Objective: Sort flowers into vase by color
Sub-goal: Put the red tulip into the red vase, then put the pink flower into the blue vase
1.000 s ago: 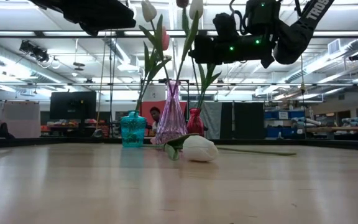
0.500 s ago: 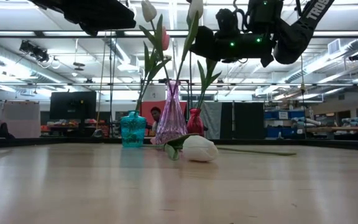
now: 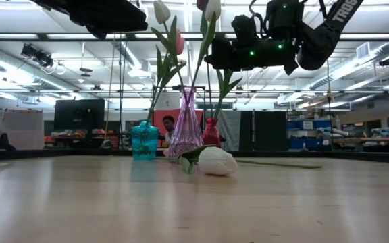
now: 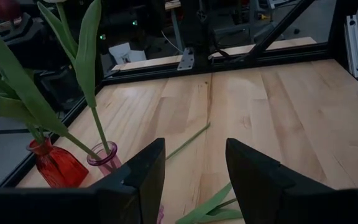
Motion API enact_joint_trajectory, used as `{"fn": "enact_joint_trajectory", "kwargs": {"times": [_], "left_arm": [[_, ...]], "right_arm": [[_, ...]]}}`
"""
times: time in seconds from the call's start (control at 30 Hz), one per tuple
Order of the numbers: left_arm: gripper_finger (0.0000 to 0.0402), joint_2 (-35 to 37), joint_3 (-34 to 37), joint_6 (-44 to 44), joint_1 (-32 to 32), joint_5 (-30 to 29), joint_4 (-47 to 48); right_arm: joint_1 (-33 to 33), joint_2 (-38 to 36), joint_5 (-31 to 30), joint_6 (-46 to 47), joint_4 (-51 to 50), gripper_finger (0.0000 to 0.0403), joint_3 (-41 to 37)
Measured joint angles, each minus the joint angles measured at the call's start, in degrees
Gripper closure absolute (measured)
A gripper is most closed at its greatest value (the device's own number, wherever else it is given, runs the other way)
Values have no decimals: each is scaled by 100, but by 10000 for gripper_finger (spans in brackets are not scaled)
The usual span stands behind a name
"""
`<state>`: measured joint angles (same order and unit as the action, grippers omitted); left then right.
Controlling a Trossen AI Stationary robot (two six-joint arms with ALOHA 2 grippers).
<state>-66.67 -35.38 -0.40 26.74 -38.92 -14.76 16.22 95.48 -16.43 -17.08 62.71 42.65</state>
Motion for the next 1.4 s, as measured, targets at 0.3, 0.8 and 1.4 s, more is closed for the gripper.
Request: {"fn": "enact_joint_trajectory", "kwargs": {"times": [0.3,0.8,1.4], "left_arm": [[227,0,0,-27,0,2,2],[227,-2,-2,-415,0,17,332],[227,-2,-2,-586,0,-140,367]], "right_arm": [[-38,0,-351,286,-585,368,0],[-201,-579,-463,1009,-2528,232,-2],[-1225,-1977,683,2469,-6446,233,0]]}}
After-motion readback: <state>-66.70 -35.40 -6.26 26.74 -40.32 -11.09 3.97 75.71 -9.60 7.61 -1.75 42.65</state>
